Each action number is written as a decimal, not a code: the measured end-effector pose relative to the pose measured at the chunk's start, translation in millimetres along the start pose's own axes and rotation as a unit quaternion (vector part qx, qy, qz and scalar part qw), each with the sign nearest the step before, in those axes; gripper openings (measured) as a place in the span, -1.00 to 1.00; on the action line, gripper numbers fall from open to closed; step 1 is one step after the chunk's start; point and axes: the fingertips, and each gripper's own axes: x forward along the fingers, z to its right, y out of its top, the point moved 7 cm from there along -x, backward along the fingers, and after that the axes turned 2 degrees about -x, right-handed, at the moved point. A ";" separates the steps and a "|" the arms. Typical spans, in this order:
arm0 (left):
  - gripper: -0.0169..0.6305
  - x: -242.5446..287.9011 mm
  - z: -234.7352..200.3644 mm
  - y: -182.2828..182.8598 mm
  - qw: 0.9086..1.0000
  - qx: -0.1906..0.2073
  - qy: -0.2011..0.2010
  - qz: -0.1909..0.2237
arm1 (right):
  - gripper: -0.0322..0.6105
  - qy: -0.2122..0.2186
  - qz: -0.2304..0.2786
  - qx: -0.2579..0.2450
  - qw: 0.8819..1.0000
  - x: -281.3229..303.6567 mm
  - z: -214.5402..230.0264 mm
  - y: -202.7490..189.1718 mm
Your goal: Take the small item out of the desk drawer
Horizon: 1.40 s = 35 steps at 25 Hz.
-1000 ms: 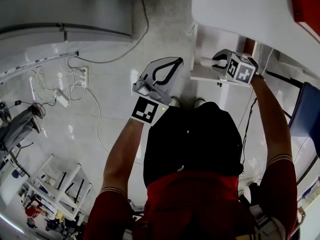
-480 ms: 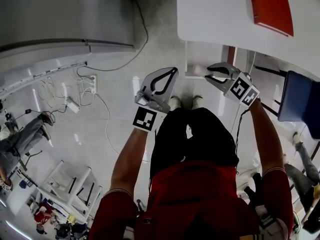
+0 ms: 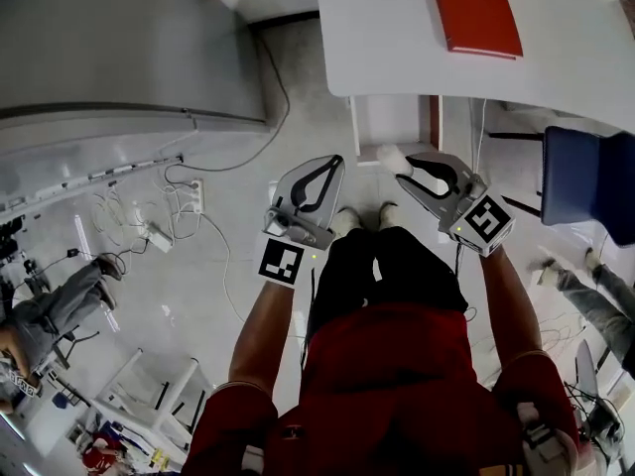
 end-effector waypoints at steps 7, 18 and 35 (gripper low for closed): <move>-0.94 -11.6 47.0 73.2 0.998 0.024 -0.020 0.047 | -0.51 -0.042 0.102 -0.006 0.994 -65.3 -42.1 67.2; -0.94 -22.4 96.4 101.1 0.994 0.050 -0.040 0.083 | -0.51 -0.082 0.180 -0.008 0.980 -121.3 -74.1 74.5; -0.94 -53.1 120.0 124.4 0.991 0.069 -0.042 0.105 | -0.51 -0.115 0.237 -0.025 0.964 -153.8 -108.3 94.3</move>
